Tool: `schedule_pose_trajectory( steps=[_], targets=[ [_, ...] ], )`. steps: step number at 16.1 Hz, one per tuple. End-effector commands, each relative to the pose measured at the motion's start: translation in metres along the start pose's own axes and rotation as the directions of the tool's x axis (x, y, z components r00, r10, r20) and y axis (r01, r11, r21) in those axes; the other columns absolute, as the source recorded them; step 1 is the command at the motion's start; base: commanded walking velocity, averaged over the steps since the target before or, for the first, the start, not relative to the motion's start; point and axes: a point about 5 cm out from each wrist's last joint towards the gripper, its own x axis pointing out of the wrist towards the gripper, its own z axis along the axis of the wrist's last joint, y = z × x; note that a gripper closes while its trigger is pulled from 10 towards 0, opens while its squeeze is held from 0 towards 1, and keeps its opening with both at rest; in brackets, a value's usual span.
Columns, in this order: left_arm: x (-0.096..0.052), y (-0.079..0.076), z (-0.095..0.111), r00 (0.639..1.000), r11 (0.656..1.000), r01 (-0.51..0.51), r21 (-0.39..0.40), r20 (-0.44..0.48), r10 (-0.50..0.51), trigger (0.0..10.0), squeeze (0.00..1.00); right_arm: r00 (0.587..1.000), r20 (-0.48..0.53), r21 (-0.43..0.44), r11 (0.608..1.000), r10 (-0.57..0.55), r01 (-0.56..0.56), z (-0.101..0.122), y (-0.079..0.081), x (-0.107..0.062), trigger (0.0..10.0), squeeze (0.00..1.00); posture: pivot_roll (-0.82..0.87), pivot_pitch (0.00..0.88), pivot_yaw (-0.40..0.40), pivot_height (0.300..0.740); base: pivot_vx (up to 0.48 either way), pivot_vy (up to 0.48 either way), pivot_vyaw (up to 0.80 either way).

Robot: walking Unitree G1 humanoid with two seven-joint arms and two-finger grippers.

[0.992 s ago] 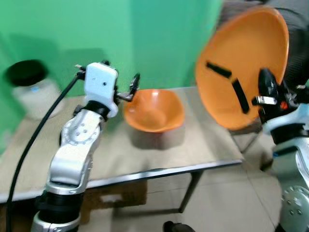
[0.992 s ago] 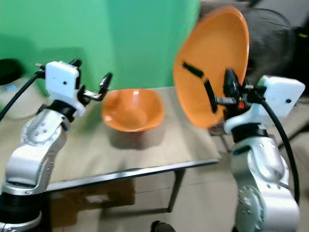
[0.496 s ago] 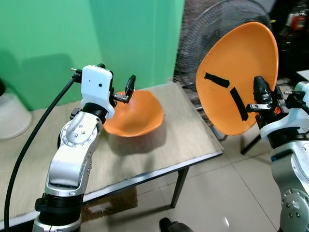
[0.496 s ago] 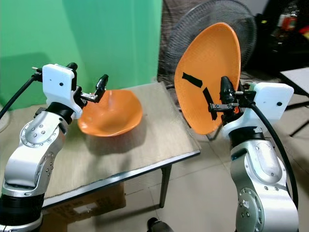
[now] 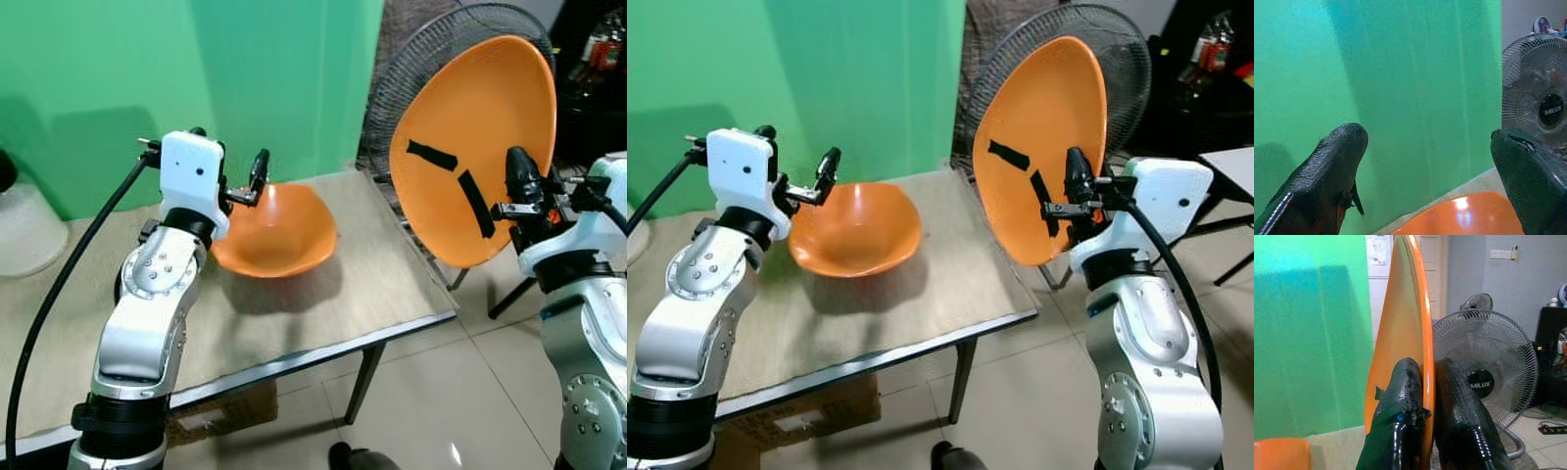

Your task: Setting the table

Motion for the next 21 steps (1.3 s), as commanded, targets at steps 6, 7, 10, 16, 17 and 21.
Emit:
schedule_pose_trajectory(
  steps=[6,7,10,16,17,21],
  targets=[
    [0.001,-0.001,0.005,1.000,1.000,0.005,0.020,0.016,-0.006,10.0,0.00,1.000,0.010,0.036,0.999,0.006,-0.006,0.001,0.004,-0.003,10.0,0.00,0.01,0.000,-0.014,0.740,0.000,-0.336,-0.51],
    [0.001,-0.002,0.005,1.000,1.000,0.008,0.020,0.015,-0.008,10.0,0.00,1.000,0.009,0.037,0.999,0.002,-0.003,0.001,0.004,-0.003,10.0,0.00,0.01,0.000,-0.012,0.740,0.000,-0.352,-0.79],
    [0.002,-0.002,0.004,1.000,1.000,0.015,0.022,0.012,-0.016,10.0,0.00,1.000,0.011,0.044,0.999,-0.010,0.009,0.001,0.004,-0.005,10.0,0.00,0.00,0.000,-0.006,0.740,0.000,-0.352,-0.79],
    [0.004,-0.004,0.000,0.999,0.999,0.038,0.029,0.002,-0.039,10.0,0.00,0.998,-0.017,0.041,0.997,-0.063,0.064,-0.005,-0.002,-0.007,10.0,0.00,-0.02,0.000,0.010,0.740,0.000,-0.350,-0.79],
    [0.004,-0.005,-0.003,0.999,0.999,0.044,0.028,-0.004,-0.044,10.0,0.00,0.996,-0.031,0.035,0.996,-0.082,0.083,-0.008,-0.004,-0.009,10.0,0.00,-0.02,0.000,0.014,0.740,0.000,-0.352,-0.79],
    [0.003,-0.008,-0.012,0.997,0.997,0.069,0.025,-0.026,-0.068,10.0,0.00,0.988,-0.067,0.024,0.990,-0.140,0.142,-0.016,-0.012,-0.016,10.0,0.00,-0.04,0.000,0.027,0.740,0.000,-0.352,-0.79]
  ],
)
